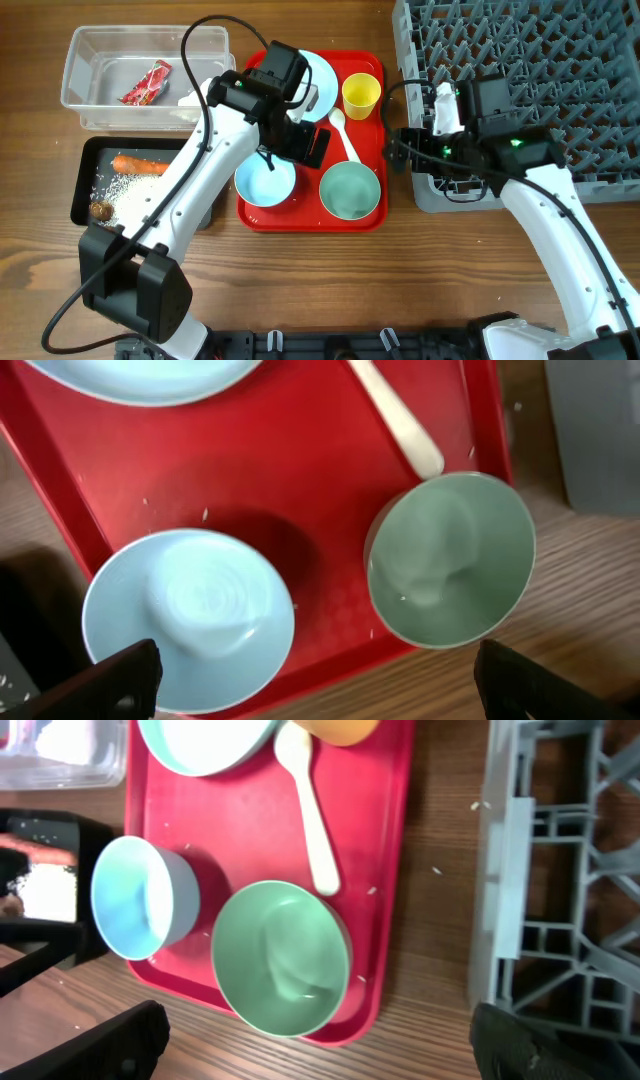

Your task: Sort waste into correct bins and load items into the dishwasher rack

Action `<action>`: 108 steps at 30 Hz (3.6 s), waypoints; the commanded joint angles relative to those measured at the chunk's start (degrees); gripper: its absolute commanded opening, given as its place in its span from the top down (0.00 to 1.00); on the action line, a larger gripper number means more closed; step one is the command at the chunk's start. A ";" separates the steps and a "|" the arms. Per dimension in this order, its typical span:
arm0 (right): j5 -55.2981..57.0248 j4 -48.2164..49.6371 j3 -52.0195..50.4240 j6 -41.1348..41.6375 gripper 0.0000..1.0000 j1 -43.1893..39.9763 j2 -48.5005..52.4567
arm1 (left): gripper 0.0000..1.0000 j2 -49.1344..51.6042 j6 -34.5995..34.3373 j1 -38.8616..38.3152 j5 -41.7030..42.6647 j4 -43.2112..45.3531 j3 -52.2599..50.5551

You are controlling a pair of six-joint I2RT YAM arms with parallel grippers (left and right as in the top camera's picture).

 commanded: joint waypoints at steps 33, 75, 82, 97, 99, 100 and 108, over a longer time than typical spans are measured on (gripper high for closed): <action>5.75 5.70 0.04 7.61 0.84 8.37 29.14 | 0.00 -6.43 -8.83 21.40 9.07 9.73 -8.02; 14.12 -4.96 8.28 7.98 0.66 8.33 26.53 | 0.00 -7.32 -8.83 25.97 9.07 11.02 -8.04; 13.92 -4.79 8.26 7.82 0.60 8.37 26.53 | 0.00 -7.32 -8.81 25.97 9.07 10.60 -8.04; 15.32 -0.76 7.41 7.54 0.85 11.30 26.53 | 0.00 -7.32 -8.81 25.97 9.07 10.62 -8.04; 16.39 1.40 6.78 7.34 0.95 11.32 26.53 | 0.00 -7.32 -8.83 25.97 9.07 10.62 -8.04; 16.52 2.45 6.23 7.34 0.95 11.32 26.53 | 0.00 -7.32 -8.83 25.97 9.07 10.62 -8.04; 16.52 4.87 5.64 6.03 0.72 11.32 26.56 | 0.00 -7.32 -8.83 25.97 9.07 10.62 -8.04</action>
